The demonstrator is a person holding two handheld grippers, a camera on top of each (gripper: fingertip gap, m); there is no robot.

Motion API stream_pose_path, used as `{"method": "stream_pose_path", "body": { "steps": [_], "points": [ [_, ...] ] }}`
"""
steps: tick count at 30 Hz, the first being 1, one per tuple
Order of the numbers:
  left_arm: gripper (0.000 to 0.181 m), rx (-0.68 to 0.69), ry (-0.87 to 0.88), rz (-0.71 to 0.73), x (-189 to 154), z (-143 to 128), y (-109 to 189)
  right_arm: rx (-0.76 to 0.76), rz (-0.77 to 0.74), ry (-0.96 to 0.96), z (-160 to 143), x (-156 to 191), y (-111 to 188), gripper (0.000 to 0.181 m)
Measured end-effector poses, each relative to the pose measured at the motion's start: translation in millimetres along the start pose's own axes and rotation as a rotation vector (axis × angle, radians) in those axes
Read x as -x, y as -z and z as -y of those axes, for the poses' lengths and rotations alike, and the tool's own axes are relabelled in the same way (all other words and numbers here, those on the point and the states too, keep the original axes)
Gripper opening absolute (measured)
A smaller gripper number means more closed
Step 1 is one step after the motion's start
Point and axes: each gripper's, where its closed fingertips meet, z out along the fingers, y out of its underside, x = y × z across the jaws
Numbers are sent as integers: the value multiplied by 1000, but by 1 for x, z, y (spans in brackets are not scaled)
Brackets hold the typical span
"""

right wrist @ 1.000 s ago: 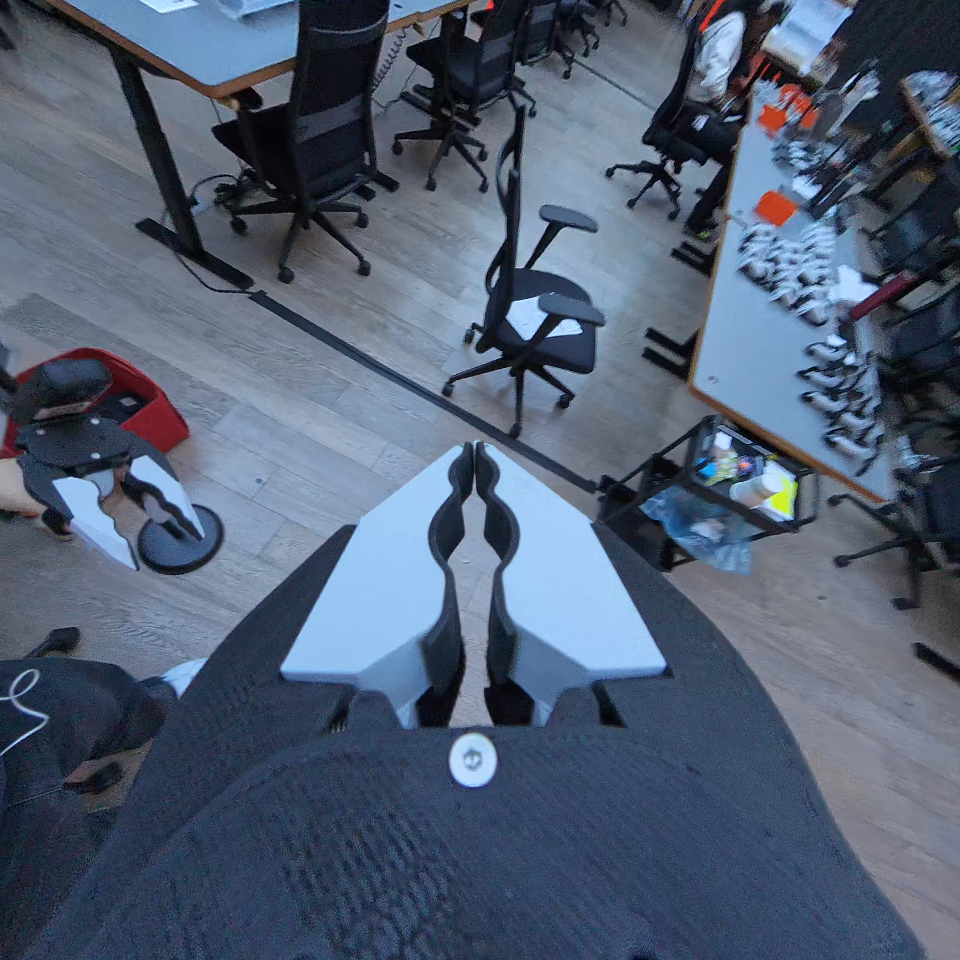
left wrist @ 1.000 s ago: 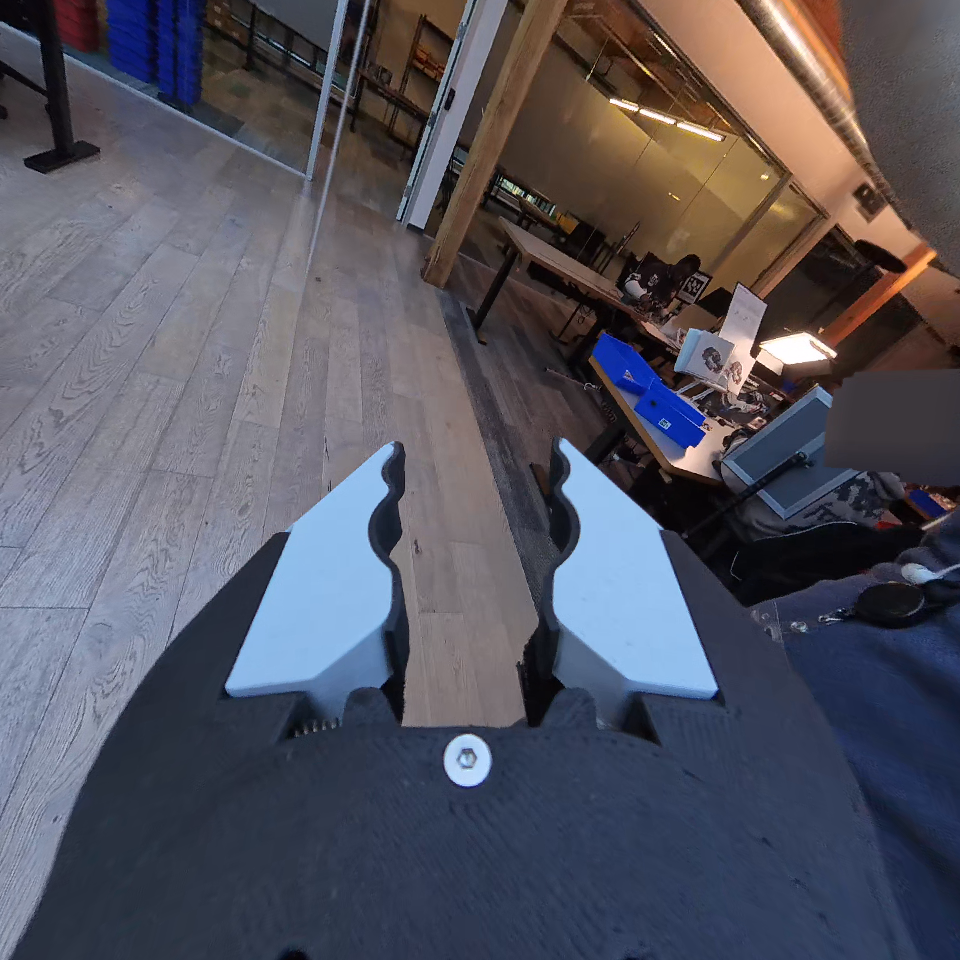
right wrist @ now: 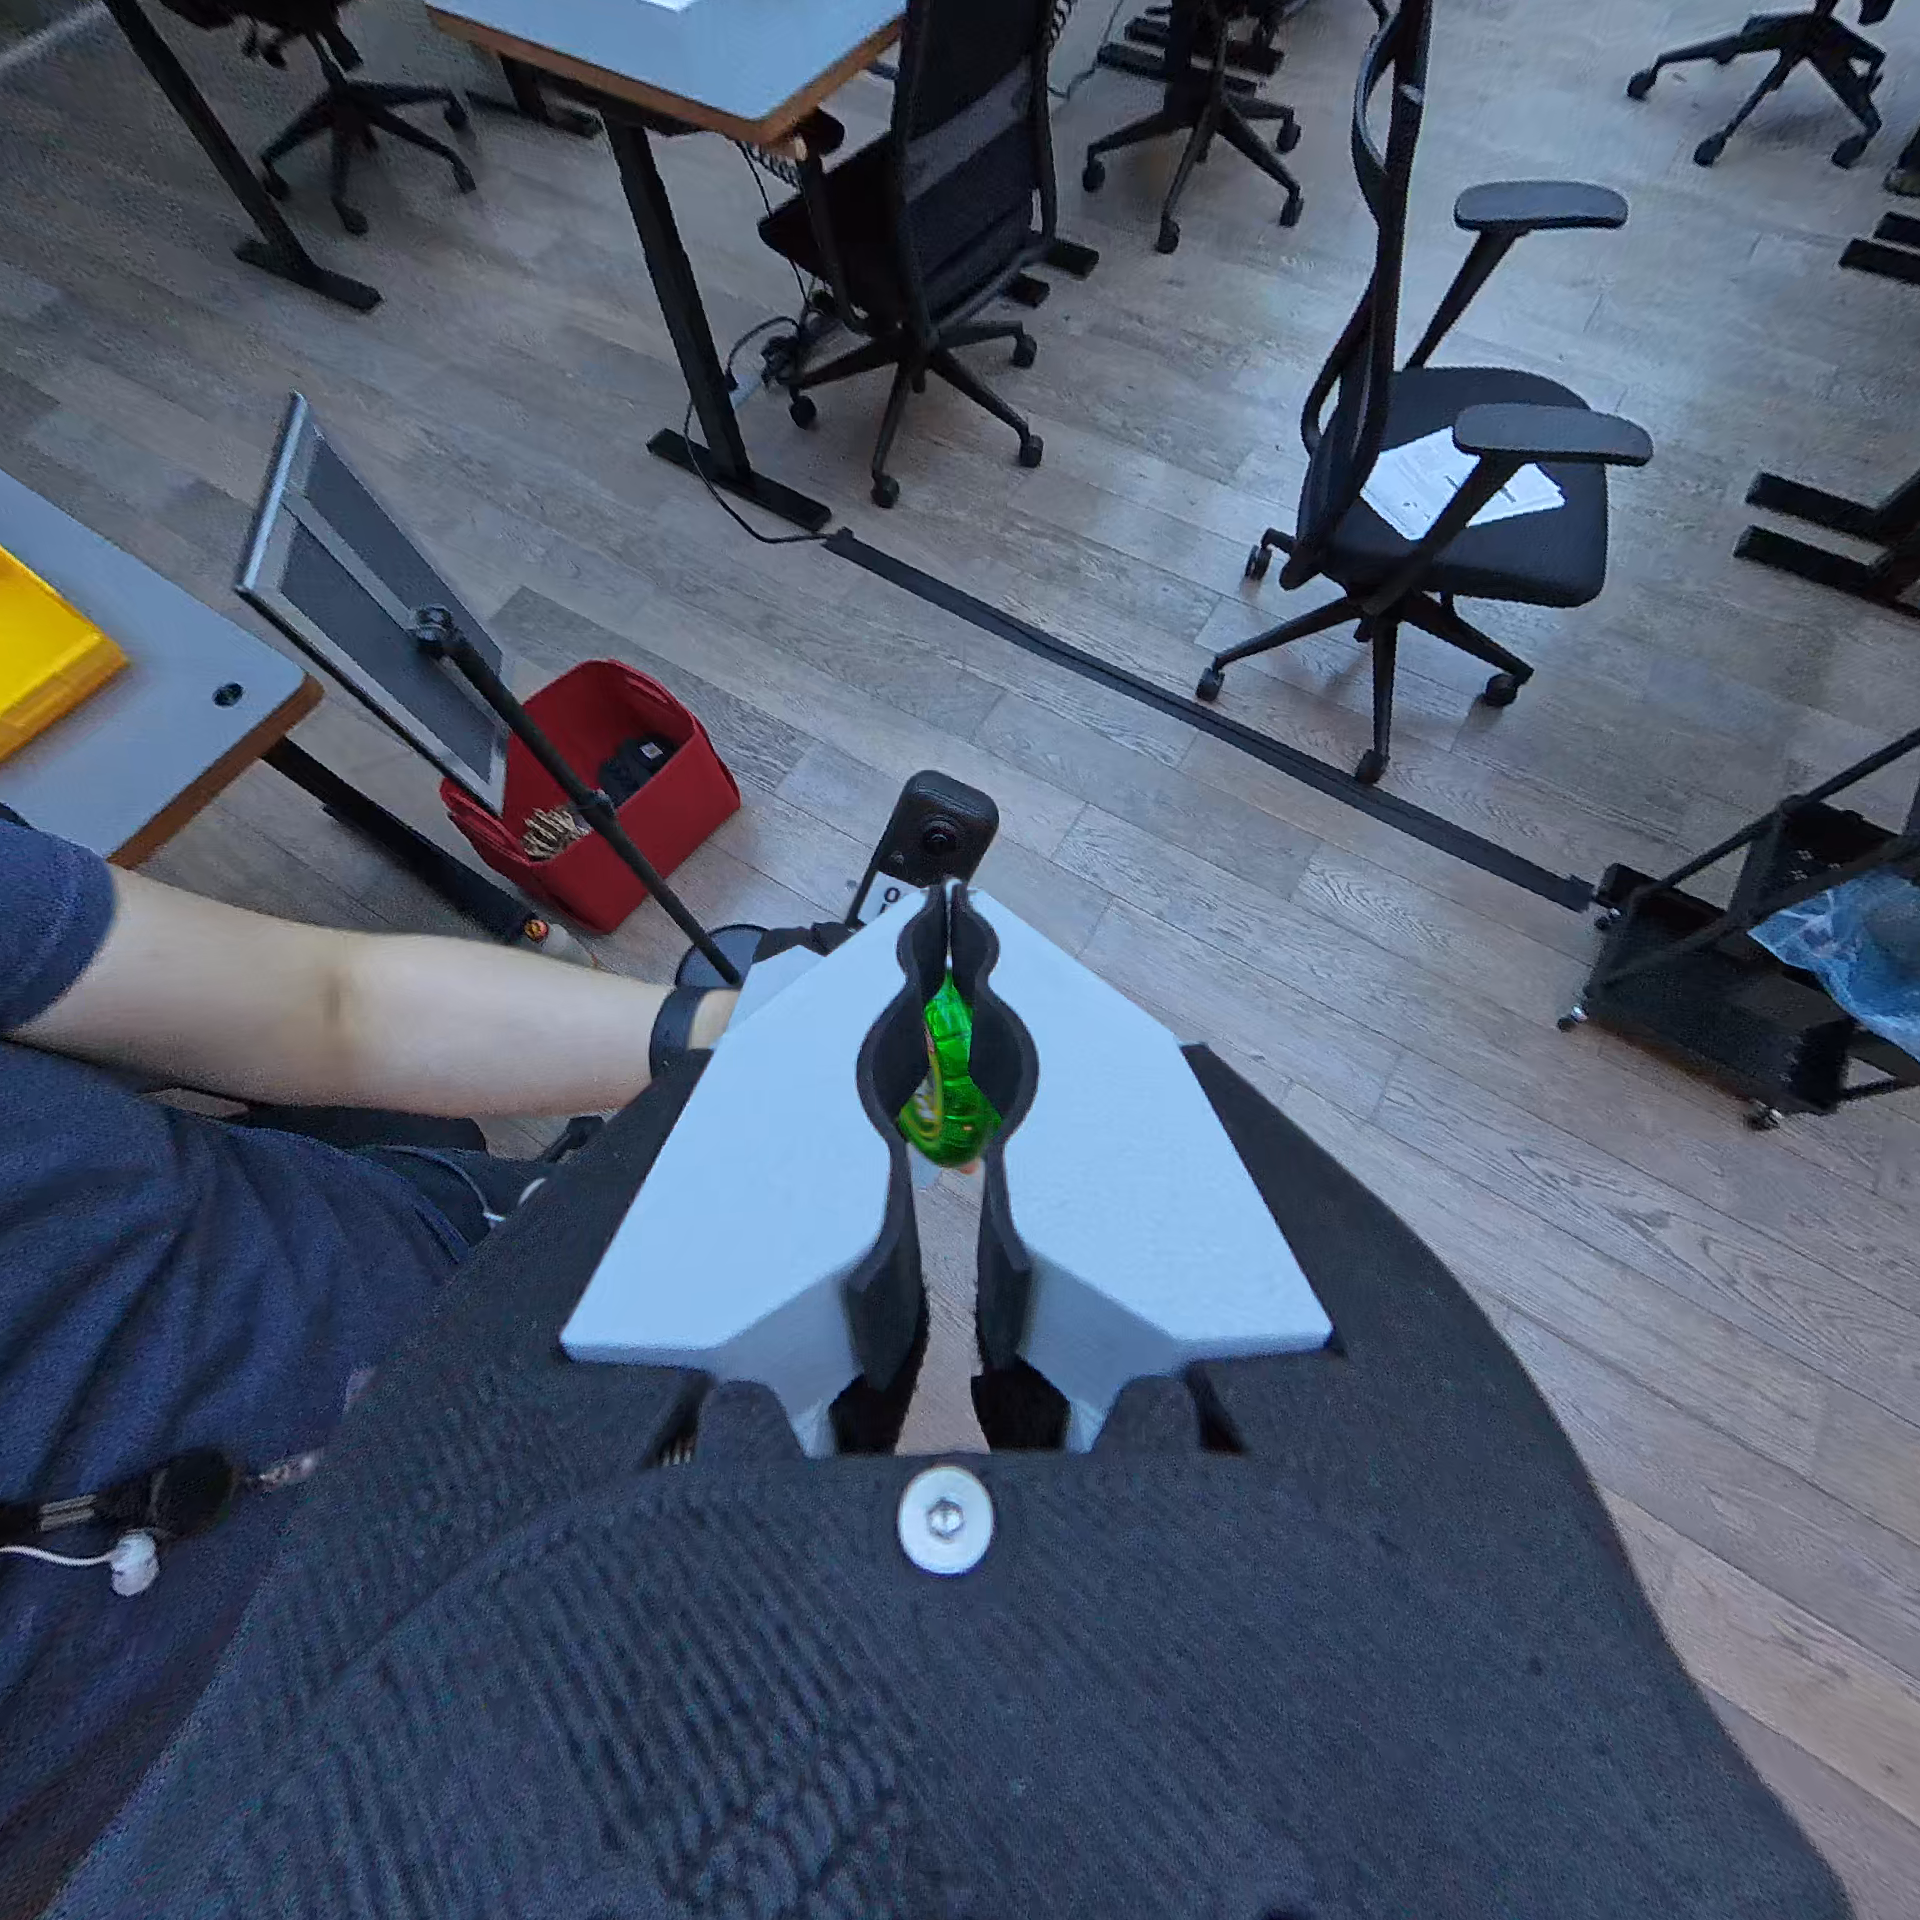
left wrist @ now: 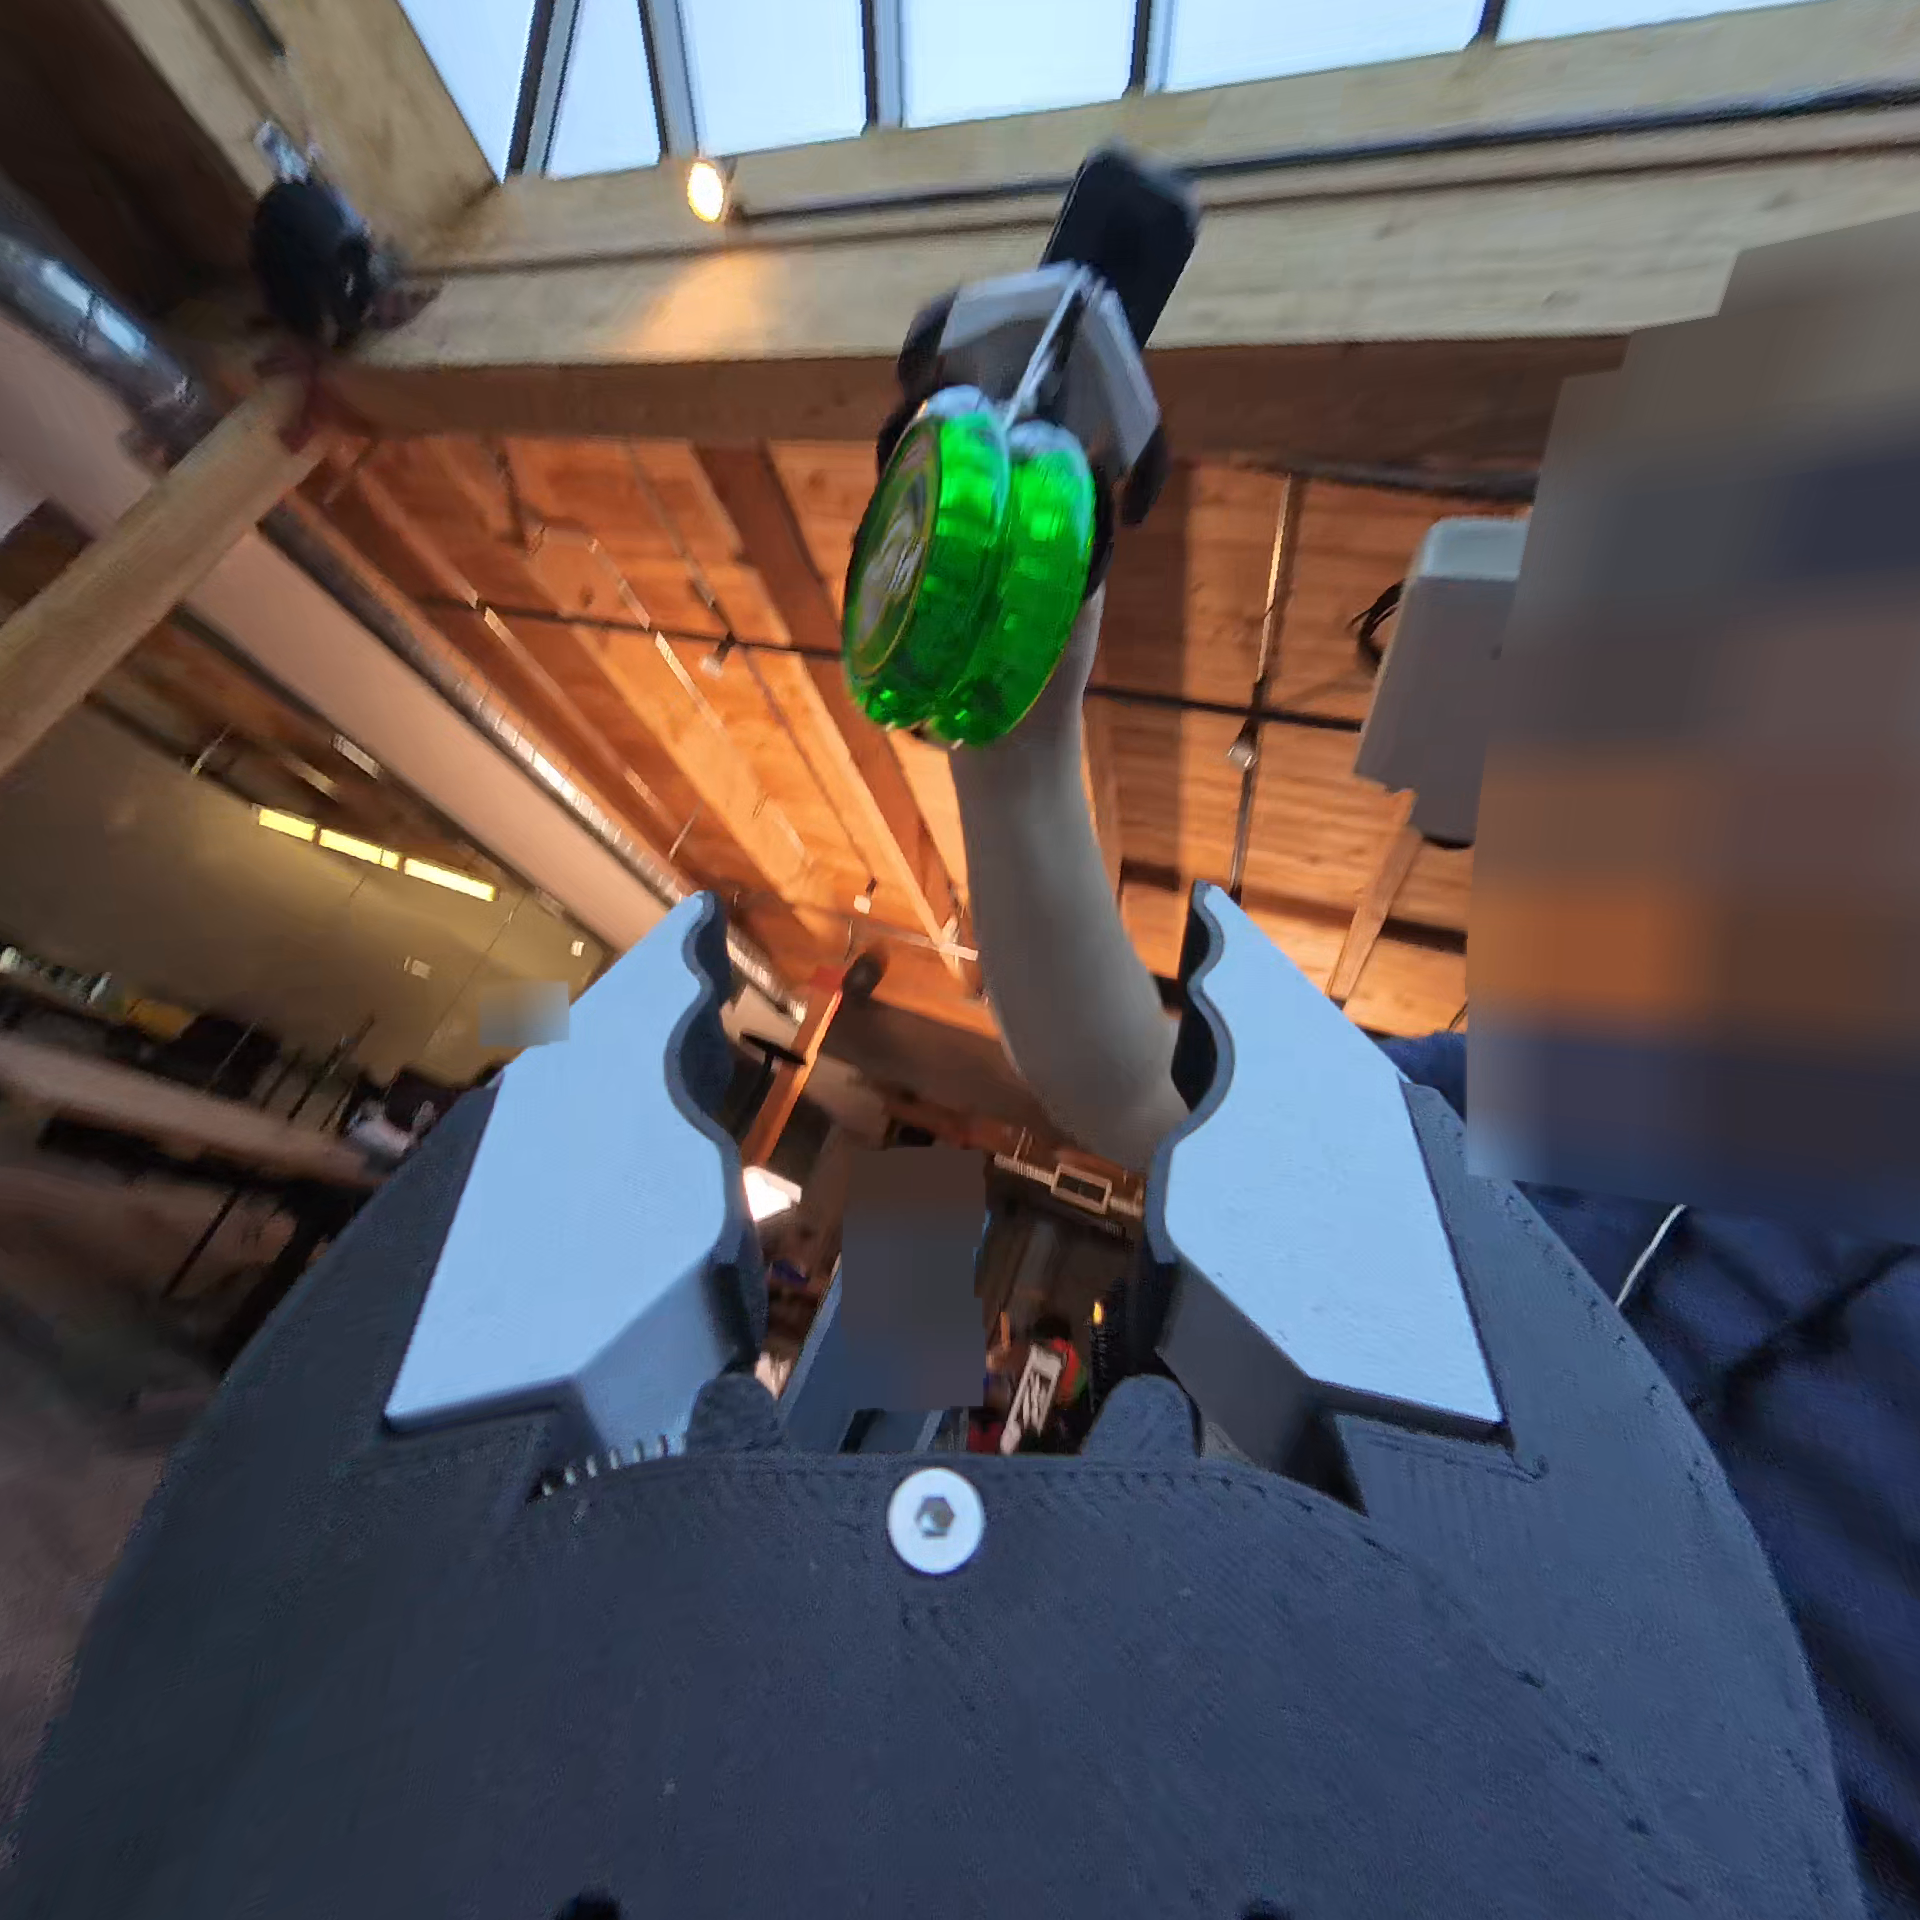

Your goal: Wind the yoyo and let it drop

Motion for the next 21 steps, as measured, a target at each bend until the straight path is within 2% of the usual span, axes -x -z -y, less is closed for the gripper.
{"method": "stream_pose_path", "body": {
  "steps": [2, 4, 5, 8, 9, 10, 13, 16, 19, 21],
  "points": [
    [86, -117, -71, -41, -18, 27, -15, -56, 32, -17, 5, 13, 2, 0],
    [85, -71, -164, 13, -15, 29, -34, -104, 35, -23, 4, 16, 0, 0],
    [63, -14, -204, 41, -10, 23, -42, -128, 50, -44, 1, 18, -3, 0],
    [49, 28, -253, 117, 3, 19, -50, -219, 75, -109, 0, 14, -3, 0],
    [18, 26, -268, 122, 1, 19, -51, -243, 79, -126, 2, 12, 0, 0],
    [14, -3, -271, 122, -3, 23, -51, -258, 88, -137, 3, 11, 3, 0],
    [11, -59, -244, 94, -15, 30, -50, -273, 81, -140, 4, 8, 10, 0],
    [11, -27, -309, 181, -4, 33, -44, -289, 79, -129, 7, 9, 16, 0],
    [10, -49, -277, 150, -11, 47, -40, -283, 77, -113, 10, 12, 18, 0],
    [10, -14, -304, 179, -11, 47, -40, -276, 82, -110, 9, 13, 17, 0]
  ]
}}
